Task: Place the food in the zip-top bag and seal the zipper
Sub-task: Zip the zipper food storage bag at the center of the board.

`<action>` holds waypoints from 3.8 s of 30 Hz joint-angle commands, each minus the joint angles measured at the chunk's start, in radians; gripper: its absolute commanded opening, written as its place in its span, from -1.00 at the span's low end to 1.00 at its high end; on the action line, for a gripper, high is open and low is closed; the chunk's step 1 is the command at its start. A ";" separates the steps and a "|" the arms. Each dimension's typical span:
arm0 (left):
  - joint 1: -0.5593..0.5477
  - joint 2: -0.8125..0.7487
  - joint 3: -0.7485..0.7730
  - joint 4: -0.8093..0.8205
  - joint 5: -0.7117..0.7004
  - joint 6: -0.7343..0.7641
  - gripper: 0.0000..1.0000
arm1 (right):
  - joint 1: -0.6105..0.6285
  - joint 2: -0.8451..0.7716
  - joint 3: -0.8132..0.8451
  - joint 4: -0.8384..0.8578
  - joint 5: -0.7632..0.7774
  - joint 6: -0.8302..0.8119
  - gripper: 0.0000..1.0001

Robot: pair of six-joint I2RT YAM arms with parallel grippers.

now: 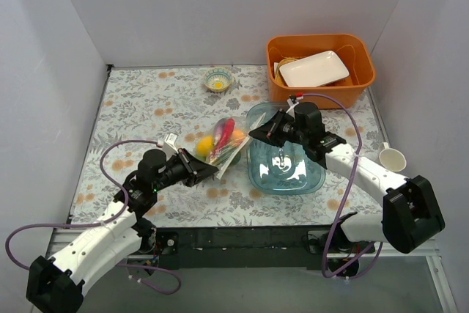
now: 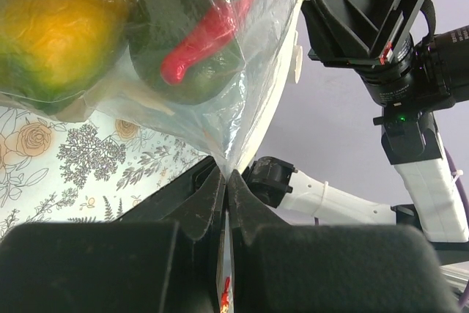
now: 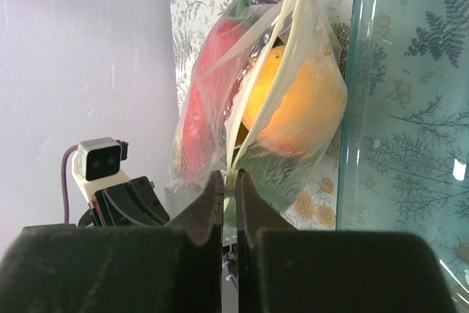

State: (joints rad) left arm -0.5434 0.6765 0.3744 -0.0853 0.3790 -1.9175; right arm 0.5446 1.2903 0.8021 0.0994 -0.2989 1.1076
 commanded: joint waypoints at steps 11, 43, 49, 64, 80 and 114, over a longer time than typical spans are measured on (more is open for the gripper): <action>0.013 -0.064 -0.014 -0.064 0.004 0.000 -1.00 | -0.054 -0.020 -0.050 0.092 0.174 0.070 -0.85; 0.013 -0.009 -0.034 0.048 0.043 -0.014 -1.00 | -0.074 -0.002 -0.066 0.137 0.063 0.072 -0.40; 0.013 -0.008 -0.037 0.053 0.044 -0.014 -1.00 | -0.074 0.010 -0.058 0.163 0.037 0.086 -0.45; 0.013 -0.026 -0.035 0.041 0.044 -0.006 -1.00 | -0.074 0.020 -0.040 0.152 0.040 0.081 -0.97; 0.020 -0.061 -0.015 -0.025 0.054 0.023 -1.00 | -0.083 0.010 0.009 0.079 0.130 0.031 -0.97; 0.028 -0.106 -0.029 -0.062 0.035 0.006 -1.00 | -0.126 0.038 0.032 0.082 0.119 0.011 -0.95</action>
State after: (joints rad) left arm -0.5198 0.5743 0.3393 -0.1478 0.4065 -1.9076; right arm 0.4400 1.3197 0.7834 0.1497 -0.2157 1.1397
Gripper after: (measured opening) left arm 0.010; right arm 0.043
